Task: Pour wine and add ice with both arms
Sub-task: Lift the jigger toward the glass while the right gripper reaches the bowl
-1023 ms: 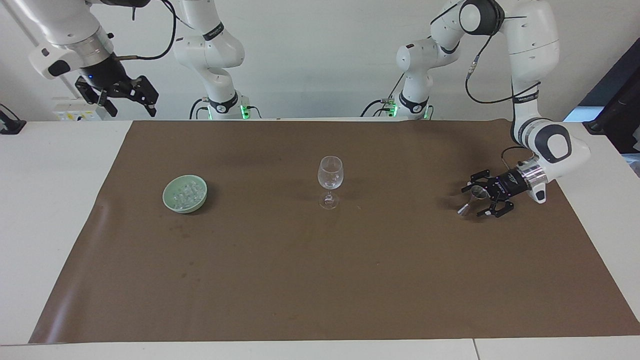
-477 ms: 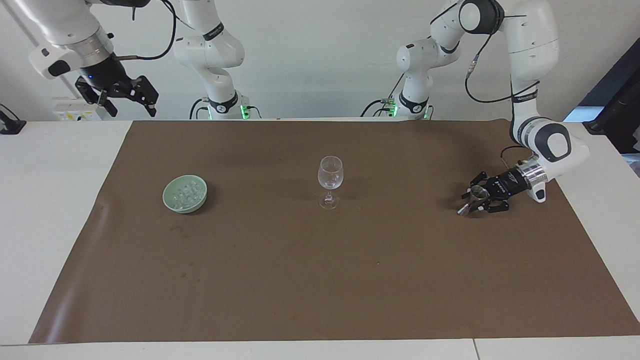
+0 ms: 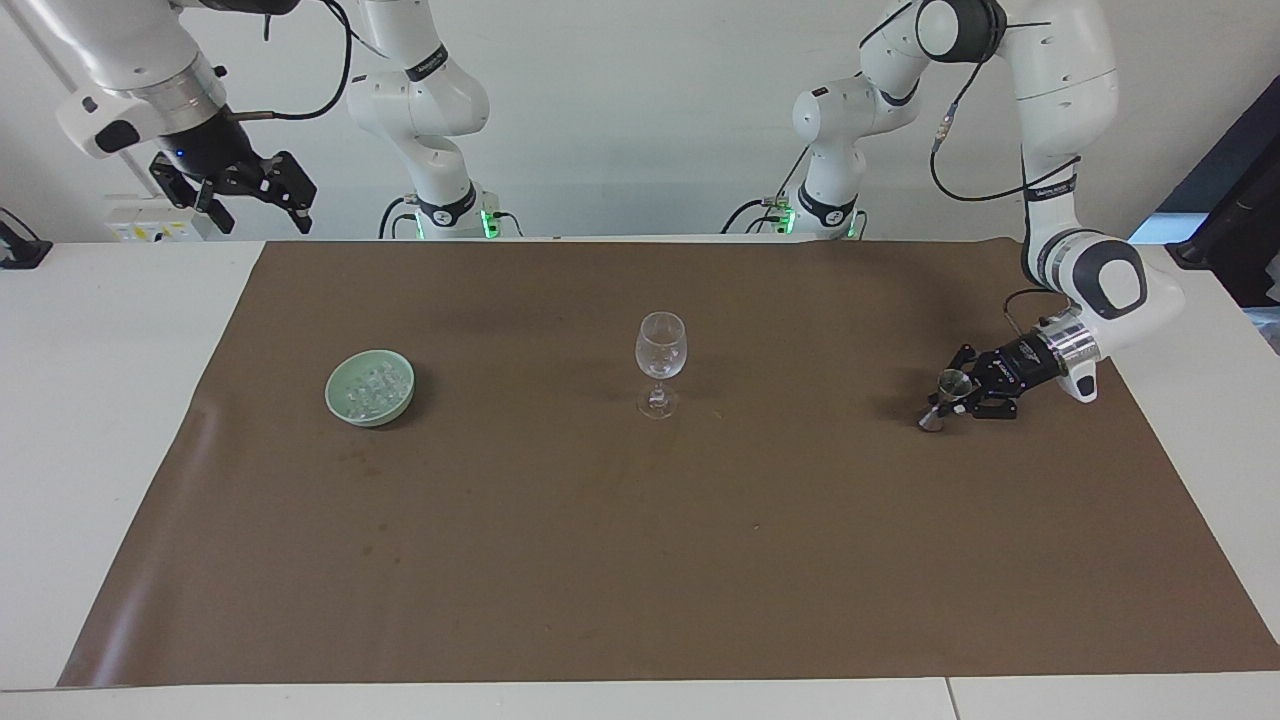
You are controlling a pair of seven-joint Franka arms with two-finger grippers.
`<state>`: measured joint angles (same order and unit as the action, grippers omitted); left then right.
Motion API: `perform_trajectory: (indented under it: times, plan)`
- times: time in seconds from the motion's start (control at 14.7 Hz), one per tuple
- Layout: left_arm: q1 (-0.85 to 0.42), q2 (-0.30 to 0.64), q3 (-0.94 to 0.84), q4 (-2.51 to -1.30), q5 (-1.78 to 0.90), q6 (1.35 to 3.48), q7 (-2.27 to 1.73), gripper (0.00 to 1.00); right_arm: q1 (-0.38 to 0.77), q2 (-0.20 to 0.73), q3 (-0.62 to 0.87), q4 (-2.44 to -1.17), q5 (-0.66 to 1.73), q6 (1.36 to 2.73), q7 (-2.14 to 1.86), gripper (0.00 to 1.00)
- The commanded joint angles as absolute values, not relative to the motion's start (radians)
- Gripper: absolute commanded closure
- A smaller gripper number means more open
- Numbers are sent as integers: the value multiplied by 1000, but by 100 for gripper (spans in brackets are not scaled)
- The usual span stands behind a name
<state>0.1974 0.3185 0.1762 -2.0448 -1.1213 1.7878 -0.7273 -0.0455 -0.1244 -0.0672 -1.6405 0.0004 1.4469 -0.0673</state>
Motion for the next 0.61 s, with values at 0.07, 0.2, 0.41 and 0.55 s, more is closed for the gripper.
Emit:
perform_trajectory:
  times: [0.07, 0.2, 0.41, 0.55]
  plan:
    - [146, 171, 190, -2071, -1121, 1783, -862, 100, -54, -147, -61, -1667, -2, 1445, -69, 0]
    - [80, 105, 190, -2074, -1089, 1779, -960, 100, -46, -150, -60, -1684, 6, 1456, -71, 0]
    - [-32, 37, 190, -2069, -1048, 1779, -1095, 100, -44, -181, -61, -1793, 35, 1534, -127, 0]
    - [-102, 6, 187, -2068, -1048, 1781, -1165, 100, -44, -222, -61, -1927, 46, 1638, -155, 0]
